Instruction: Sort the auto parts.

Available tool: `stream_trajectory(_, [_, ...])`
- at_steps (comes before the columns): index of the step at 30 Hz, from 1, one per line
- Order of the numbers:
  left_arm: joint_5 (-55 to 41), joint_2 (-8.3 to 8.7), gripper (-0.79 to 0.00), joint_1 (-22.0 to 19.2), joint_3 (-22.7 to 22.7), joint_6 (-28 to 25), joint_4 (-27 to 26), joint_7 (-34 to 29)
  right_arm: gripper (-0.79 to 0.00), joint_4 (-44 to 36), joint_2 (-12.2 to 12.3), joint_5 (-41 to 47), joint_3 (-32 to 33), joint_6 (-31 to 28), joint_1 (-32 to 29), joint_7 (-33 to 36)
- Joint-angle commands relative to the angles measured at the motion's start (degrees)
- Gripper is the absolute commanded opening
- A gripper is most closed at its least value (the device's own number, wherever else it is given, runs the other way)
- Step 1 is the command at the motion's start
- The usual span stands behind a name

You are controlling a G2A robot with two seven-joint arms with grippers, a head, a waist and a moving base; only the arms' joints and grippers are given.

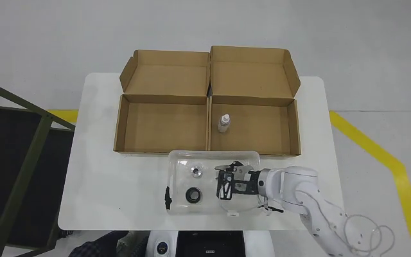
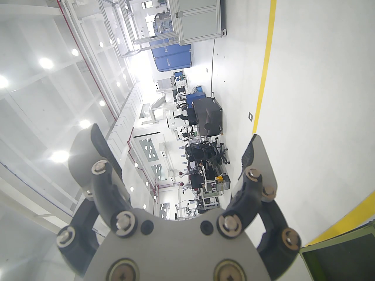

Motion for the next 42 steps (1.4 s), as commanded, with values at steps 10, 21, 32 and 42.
stream_trajectory(10, [0.00,0.00,0.000,0.00,0.00,0.00,0.00,0.00,-0.785,2.22,-0.39,14.43,1.61,4.41,-1.44,-11.19])
stream_trajectory(21, [0.00,0.00,0.000,0.00,0.00,0.00,0.00,0.00,-0.785,0.49,-0.75,27.50,5.62,10.31,-2.12,-19.60])
stream_trajectory(32, [0.00,0.00,0.000,0.00,0.00,0.00,0.00,0.00,-0.785,-2.11,-0.90,34.95,10.94,12.60,-2.03,-26.34])
stream_trajectory(42, [0.00,0.00,0.000,0.00,0.00,0.00,0.00,0.00,-0.785,-2.63,-0.97,36.92,14.29,12.38,-3.00,-29.69])
